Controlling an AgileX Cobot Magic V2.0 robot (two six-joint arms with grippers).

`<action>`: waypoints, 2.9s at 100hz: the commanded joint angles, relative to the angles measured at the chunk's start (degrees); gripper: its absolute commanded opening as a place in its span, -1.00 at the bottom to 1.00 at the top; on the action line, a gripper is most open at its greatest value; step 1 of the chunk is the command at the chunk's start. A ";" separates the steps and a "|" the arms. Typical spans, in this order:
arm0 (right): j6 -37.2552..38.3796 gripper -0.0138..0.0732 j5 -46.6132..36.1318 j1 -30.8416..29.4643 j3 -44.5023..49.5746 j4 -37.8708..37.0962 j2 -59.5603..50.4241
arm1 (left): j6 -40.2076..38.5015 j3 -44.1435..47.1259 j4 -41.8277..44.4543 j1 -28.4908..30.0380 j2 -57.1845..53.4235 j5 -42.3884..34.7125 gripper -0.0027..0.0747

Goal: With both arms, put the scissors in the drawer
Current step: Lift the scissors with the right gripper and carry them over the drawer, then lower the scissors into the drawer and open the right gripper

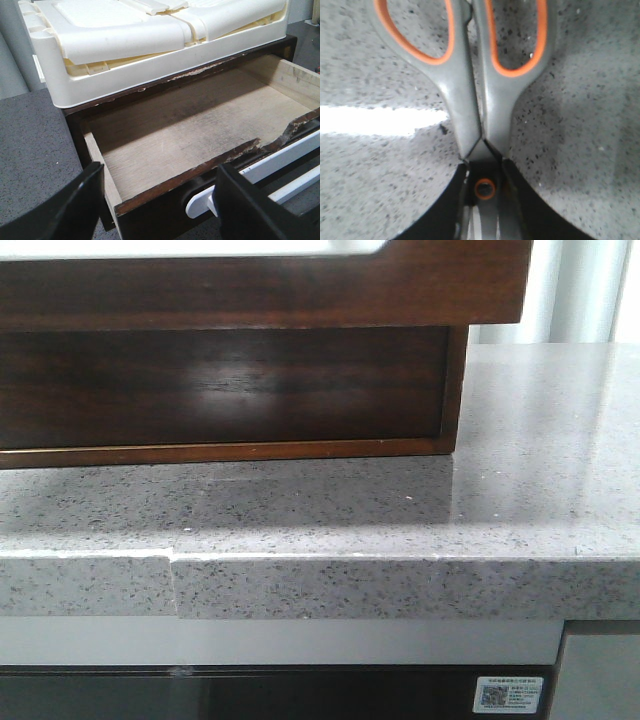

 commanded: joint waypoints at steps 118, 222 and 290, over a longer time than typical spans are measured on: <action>-27.80 -0.64 -6.18 44.91 -23.38 15.29 -15.06 | -0.14 -1.86 -0.91 -0.37 0.73 -4.37 0.20; -40.30 -0.63 -5.41 53.63 -23.38 12.24 -1.64 | -0.14 -1.86 -0.91 -0.37 0.73 -4.37 0.20; -26.62 -0.24 -5.66 53.63 -23.49 5.19 -8.32 | -0.14 -1.86 -0.91 -0.37 0.73 -4.38 0.20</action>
